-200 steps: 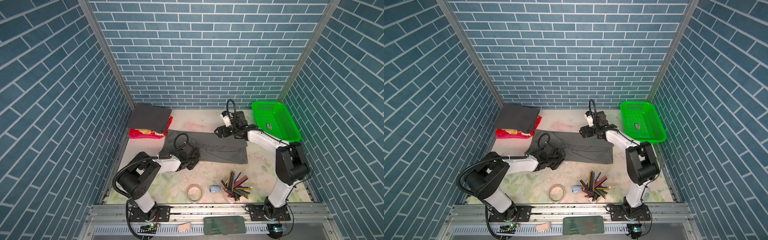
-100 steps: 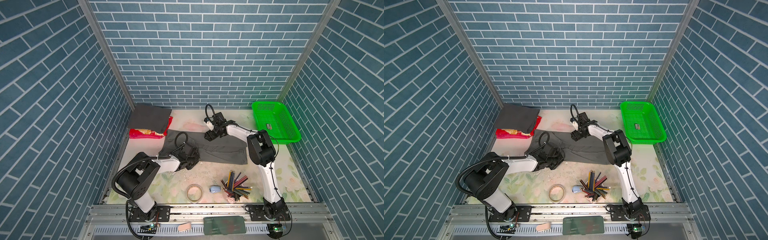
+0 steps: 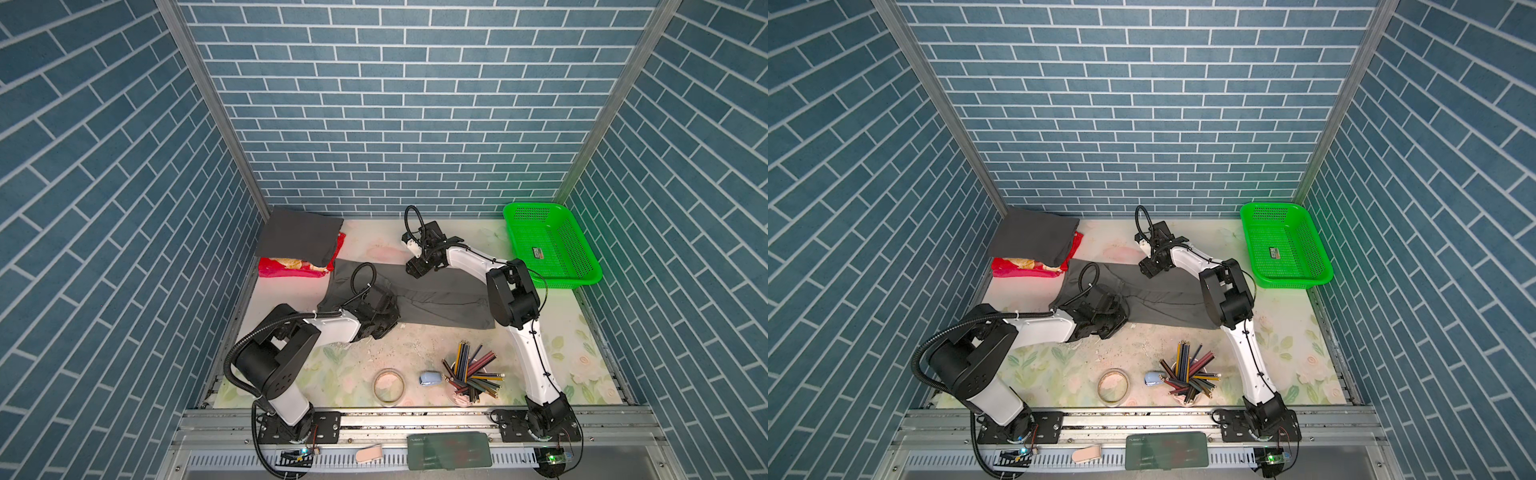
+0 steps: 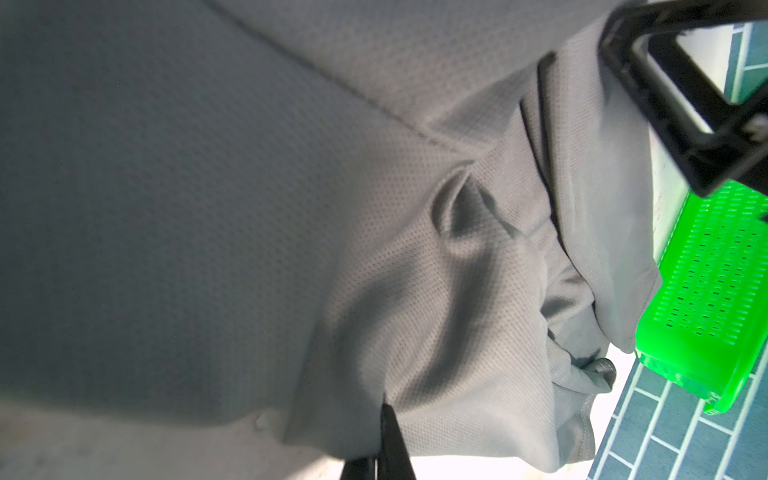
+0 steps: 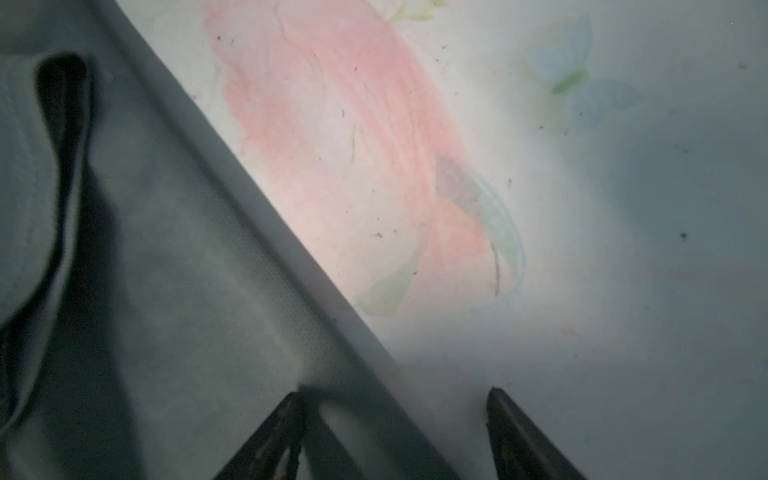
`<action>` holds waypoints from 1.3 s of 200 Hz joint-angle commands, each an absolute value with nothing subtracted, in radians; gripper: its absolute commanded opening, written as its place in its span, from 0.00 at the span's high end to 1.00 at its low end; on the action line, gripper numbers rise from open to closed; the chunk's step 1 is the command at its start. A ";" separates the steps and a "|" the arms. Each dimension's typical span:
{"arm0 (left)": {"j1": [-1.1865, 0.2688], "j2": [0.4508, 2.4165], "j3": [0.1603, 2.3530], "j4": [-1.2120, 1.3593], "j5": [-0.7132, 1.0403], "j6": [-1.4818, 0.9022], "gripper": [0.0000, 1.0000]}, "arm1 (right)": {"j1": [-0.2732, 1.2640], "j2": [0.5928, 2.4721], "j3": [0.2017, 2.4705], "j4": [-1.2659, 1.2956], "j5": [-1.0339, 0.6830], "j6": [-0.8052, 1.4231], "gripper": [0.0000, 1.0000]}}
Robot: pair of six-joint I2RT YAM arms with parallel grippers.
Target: Fold and stack the t-shirts
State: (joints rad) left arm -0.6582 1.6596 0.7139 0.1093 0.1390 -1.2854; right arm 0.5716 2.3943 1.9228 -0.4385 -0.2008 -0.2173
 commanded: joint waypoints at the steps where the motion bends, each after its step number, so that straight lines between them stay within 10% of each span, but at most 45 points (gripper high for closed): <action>1: -0.652 1.706 0.698 -0.051 0.106 -1.258 1.00 | 0.577 2.429 1.946 -0.493 -0.209 -0.293 0.35; 90: -0.650 1.796 0.831 -0.140 0.096 -1.129 1.00 | 0.555 2.410 1.924 -0.499 -0.176 -0.236 1.00; 260: -0.497 2.400 1.882 -0.544 0.040 -0.644 1.00 | 0.249 2.303 1.808 -0.501 -0.335 0.308 0.89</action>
State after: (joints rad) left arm -0.5392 2.3344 1.8095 -0.3973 0.0772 -0.7322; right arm 0.2455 2.3356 1.8423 -0.4969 -0.2649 0.2165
